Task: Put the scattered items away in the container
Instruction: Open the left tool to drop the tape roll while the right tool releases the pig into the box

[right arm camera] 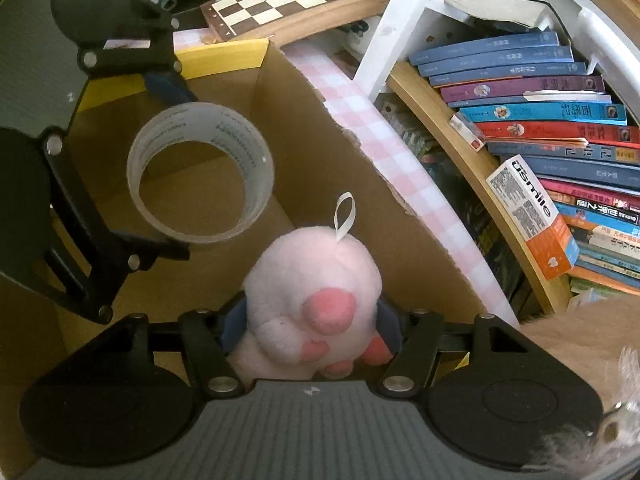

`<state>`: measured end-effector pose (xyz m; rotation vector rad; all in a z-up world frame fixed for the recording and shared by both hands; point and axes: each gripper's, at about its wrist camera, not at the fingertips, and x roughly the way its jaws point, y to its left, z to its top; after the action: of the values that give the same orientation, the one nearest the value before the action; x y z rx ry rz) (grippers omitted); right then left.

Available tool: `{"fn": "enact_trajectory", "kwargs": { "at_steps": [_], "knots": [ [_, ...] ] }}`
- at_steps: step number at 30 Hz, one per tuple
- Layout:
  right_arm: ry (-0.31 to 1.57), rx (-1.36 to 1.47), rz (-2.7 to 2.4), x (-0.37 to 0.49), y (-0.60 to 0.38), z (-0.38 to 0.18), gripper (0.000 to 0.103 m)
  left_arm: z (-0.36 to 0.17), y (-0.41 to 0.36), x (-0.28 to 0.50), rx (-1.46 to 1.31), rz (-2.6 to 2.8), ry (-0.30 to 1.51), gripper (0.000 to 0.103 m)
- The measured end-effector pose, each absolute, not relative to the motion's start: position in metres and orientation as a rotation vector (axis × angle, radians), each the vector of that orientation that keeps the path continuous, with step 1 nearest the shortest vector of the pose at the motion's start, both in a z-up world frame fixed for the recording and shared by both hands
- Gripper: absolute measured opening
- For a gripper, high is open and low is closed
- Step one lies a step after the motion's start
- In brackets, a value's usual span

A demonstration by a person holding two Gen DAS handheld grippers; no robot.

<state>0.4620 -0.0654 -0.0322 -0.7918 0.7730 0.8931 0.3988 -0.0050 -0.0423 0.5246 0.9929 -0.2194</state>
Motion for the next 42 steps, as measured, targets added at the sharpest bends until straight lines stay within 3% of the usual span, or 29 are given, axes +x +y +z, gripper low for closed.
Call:
{"fn": "enact_trajectory", "kwargs": {
  "at_steps": [11, 16, 20, 42],
  "knots": [
    [0.806, -0.774, 0.874, 0.465, -0.067, -0.032, 0.071, -0.046, -0.007, 0.4, 0.556, -0.2, 1.019, 0.086],
    [0.785, -0.782, 0.869, 0.46, -0.067, -0.03, 0.082, -0.04, -0.002, 0.398, 0.531, -0.17, 0.971, 0.093],
    [0.746, -0.728, 0.859, 0.459, -0.074, -0.02, 0.089, -0.034, 0.0, 0.391, 0.541, -0.153, 0.927, 0.093],
    [0.515, -0.258, 0.81, 0.391, -0.147, 0.065, 0.092, 0.051, 0.004, 0.289, 0.338, -0.02, 0.597, 0.094]
  ]
}}
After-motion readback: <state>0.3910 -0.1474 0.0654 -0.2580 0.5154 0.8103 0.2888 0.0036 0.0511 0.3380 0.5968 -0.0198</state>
